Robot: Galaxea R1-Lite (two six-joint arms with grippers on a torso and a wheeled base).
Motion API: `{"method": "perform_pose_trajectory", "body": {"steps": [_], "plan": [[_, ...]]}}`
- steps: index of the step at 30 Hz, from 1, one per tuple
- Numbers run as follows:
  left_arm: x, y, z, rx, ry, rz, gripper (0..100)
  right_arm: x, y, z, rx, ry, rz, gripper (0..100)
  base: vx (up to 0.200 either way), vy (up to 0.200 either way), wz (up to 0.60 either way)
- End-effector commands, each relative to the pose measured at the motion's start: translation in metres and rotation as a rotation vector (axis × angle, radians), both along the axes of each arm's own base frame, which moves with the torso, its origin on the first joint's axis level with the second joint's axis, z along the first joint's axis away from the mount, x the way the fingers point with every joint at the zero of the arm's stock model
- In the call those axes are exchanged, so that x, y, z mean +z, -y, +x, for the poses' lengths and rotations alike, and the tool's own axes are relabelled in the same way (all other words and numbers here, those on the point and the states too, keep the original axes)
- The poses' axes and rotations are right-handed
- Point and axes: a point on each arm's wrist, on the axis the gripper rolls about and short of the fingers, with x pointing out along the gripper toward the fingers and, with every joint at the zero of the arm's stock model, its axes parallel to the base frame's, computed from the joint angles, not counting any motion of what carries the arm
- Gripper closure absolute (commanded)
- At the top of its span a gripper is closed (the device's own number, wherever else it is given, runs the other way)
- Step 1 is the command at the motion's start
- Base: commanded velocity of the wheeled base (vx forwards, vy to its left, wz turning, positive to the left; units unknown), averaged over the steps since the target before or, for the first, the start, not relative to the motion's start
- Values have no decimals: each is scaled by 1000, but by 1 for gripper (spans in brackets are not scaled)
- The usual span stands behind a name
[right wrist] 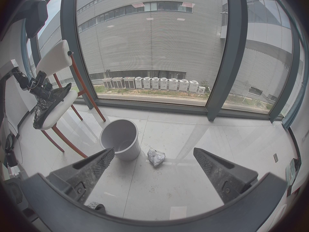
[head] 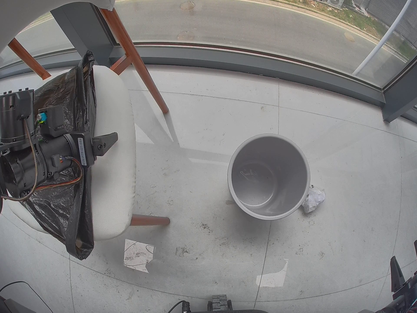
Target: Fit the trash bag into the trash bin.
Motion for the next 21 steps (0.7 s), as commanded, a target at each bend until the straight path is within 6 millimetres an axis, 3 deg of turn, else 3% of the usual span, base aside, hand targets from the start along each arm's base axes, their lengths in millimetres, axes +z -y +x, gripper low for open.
{"method": "perform_pose_trajectory", "body": {"steps": [1,4,5,17,21], "plan": [[-1,0,1,5,-6,3,0,-5,0,1,1,-9,1,0,0,0,0],[-1,0,1,11,-5,6,0,-5,0,1,1,-9,-1,0,0,0,0],[-1,0,1,11,-6,4,100,-5,0,1,1,-11,-1,0,0,0,0],[-1,-2,-2,20,-5,-4,100,-5,0,1,1,-9,1,0,0,0,0],[1,-7,-13,39,1,-57,100,-5,0,1,1,-9,1,0,0,0,0]]}}
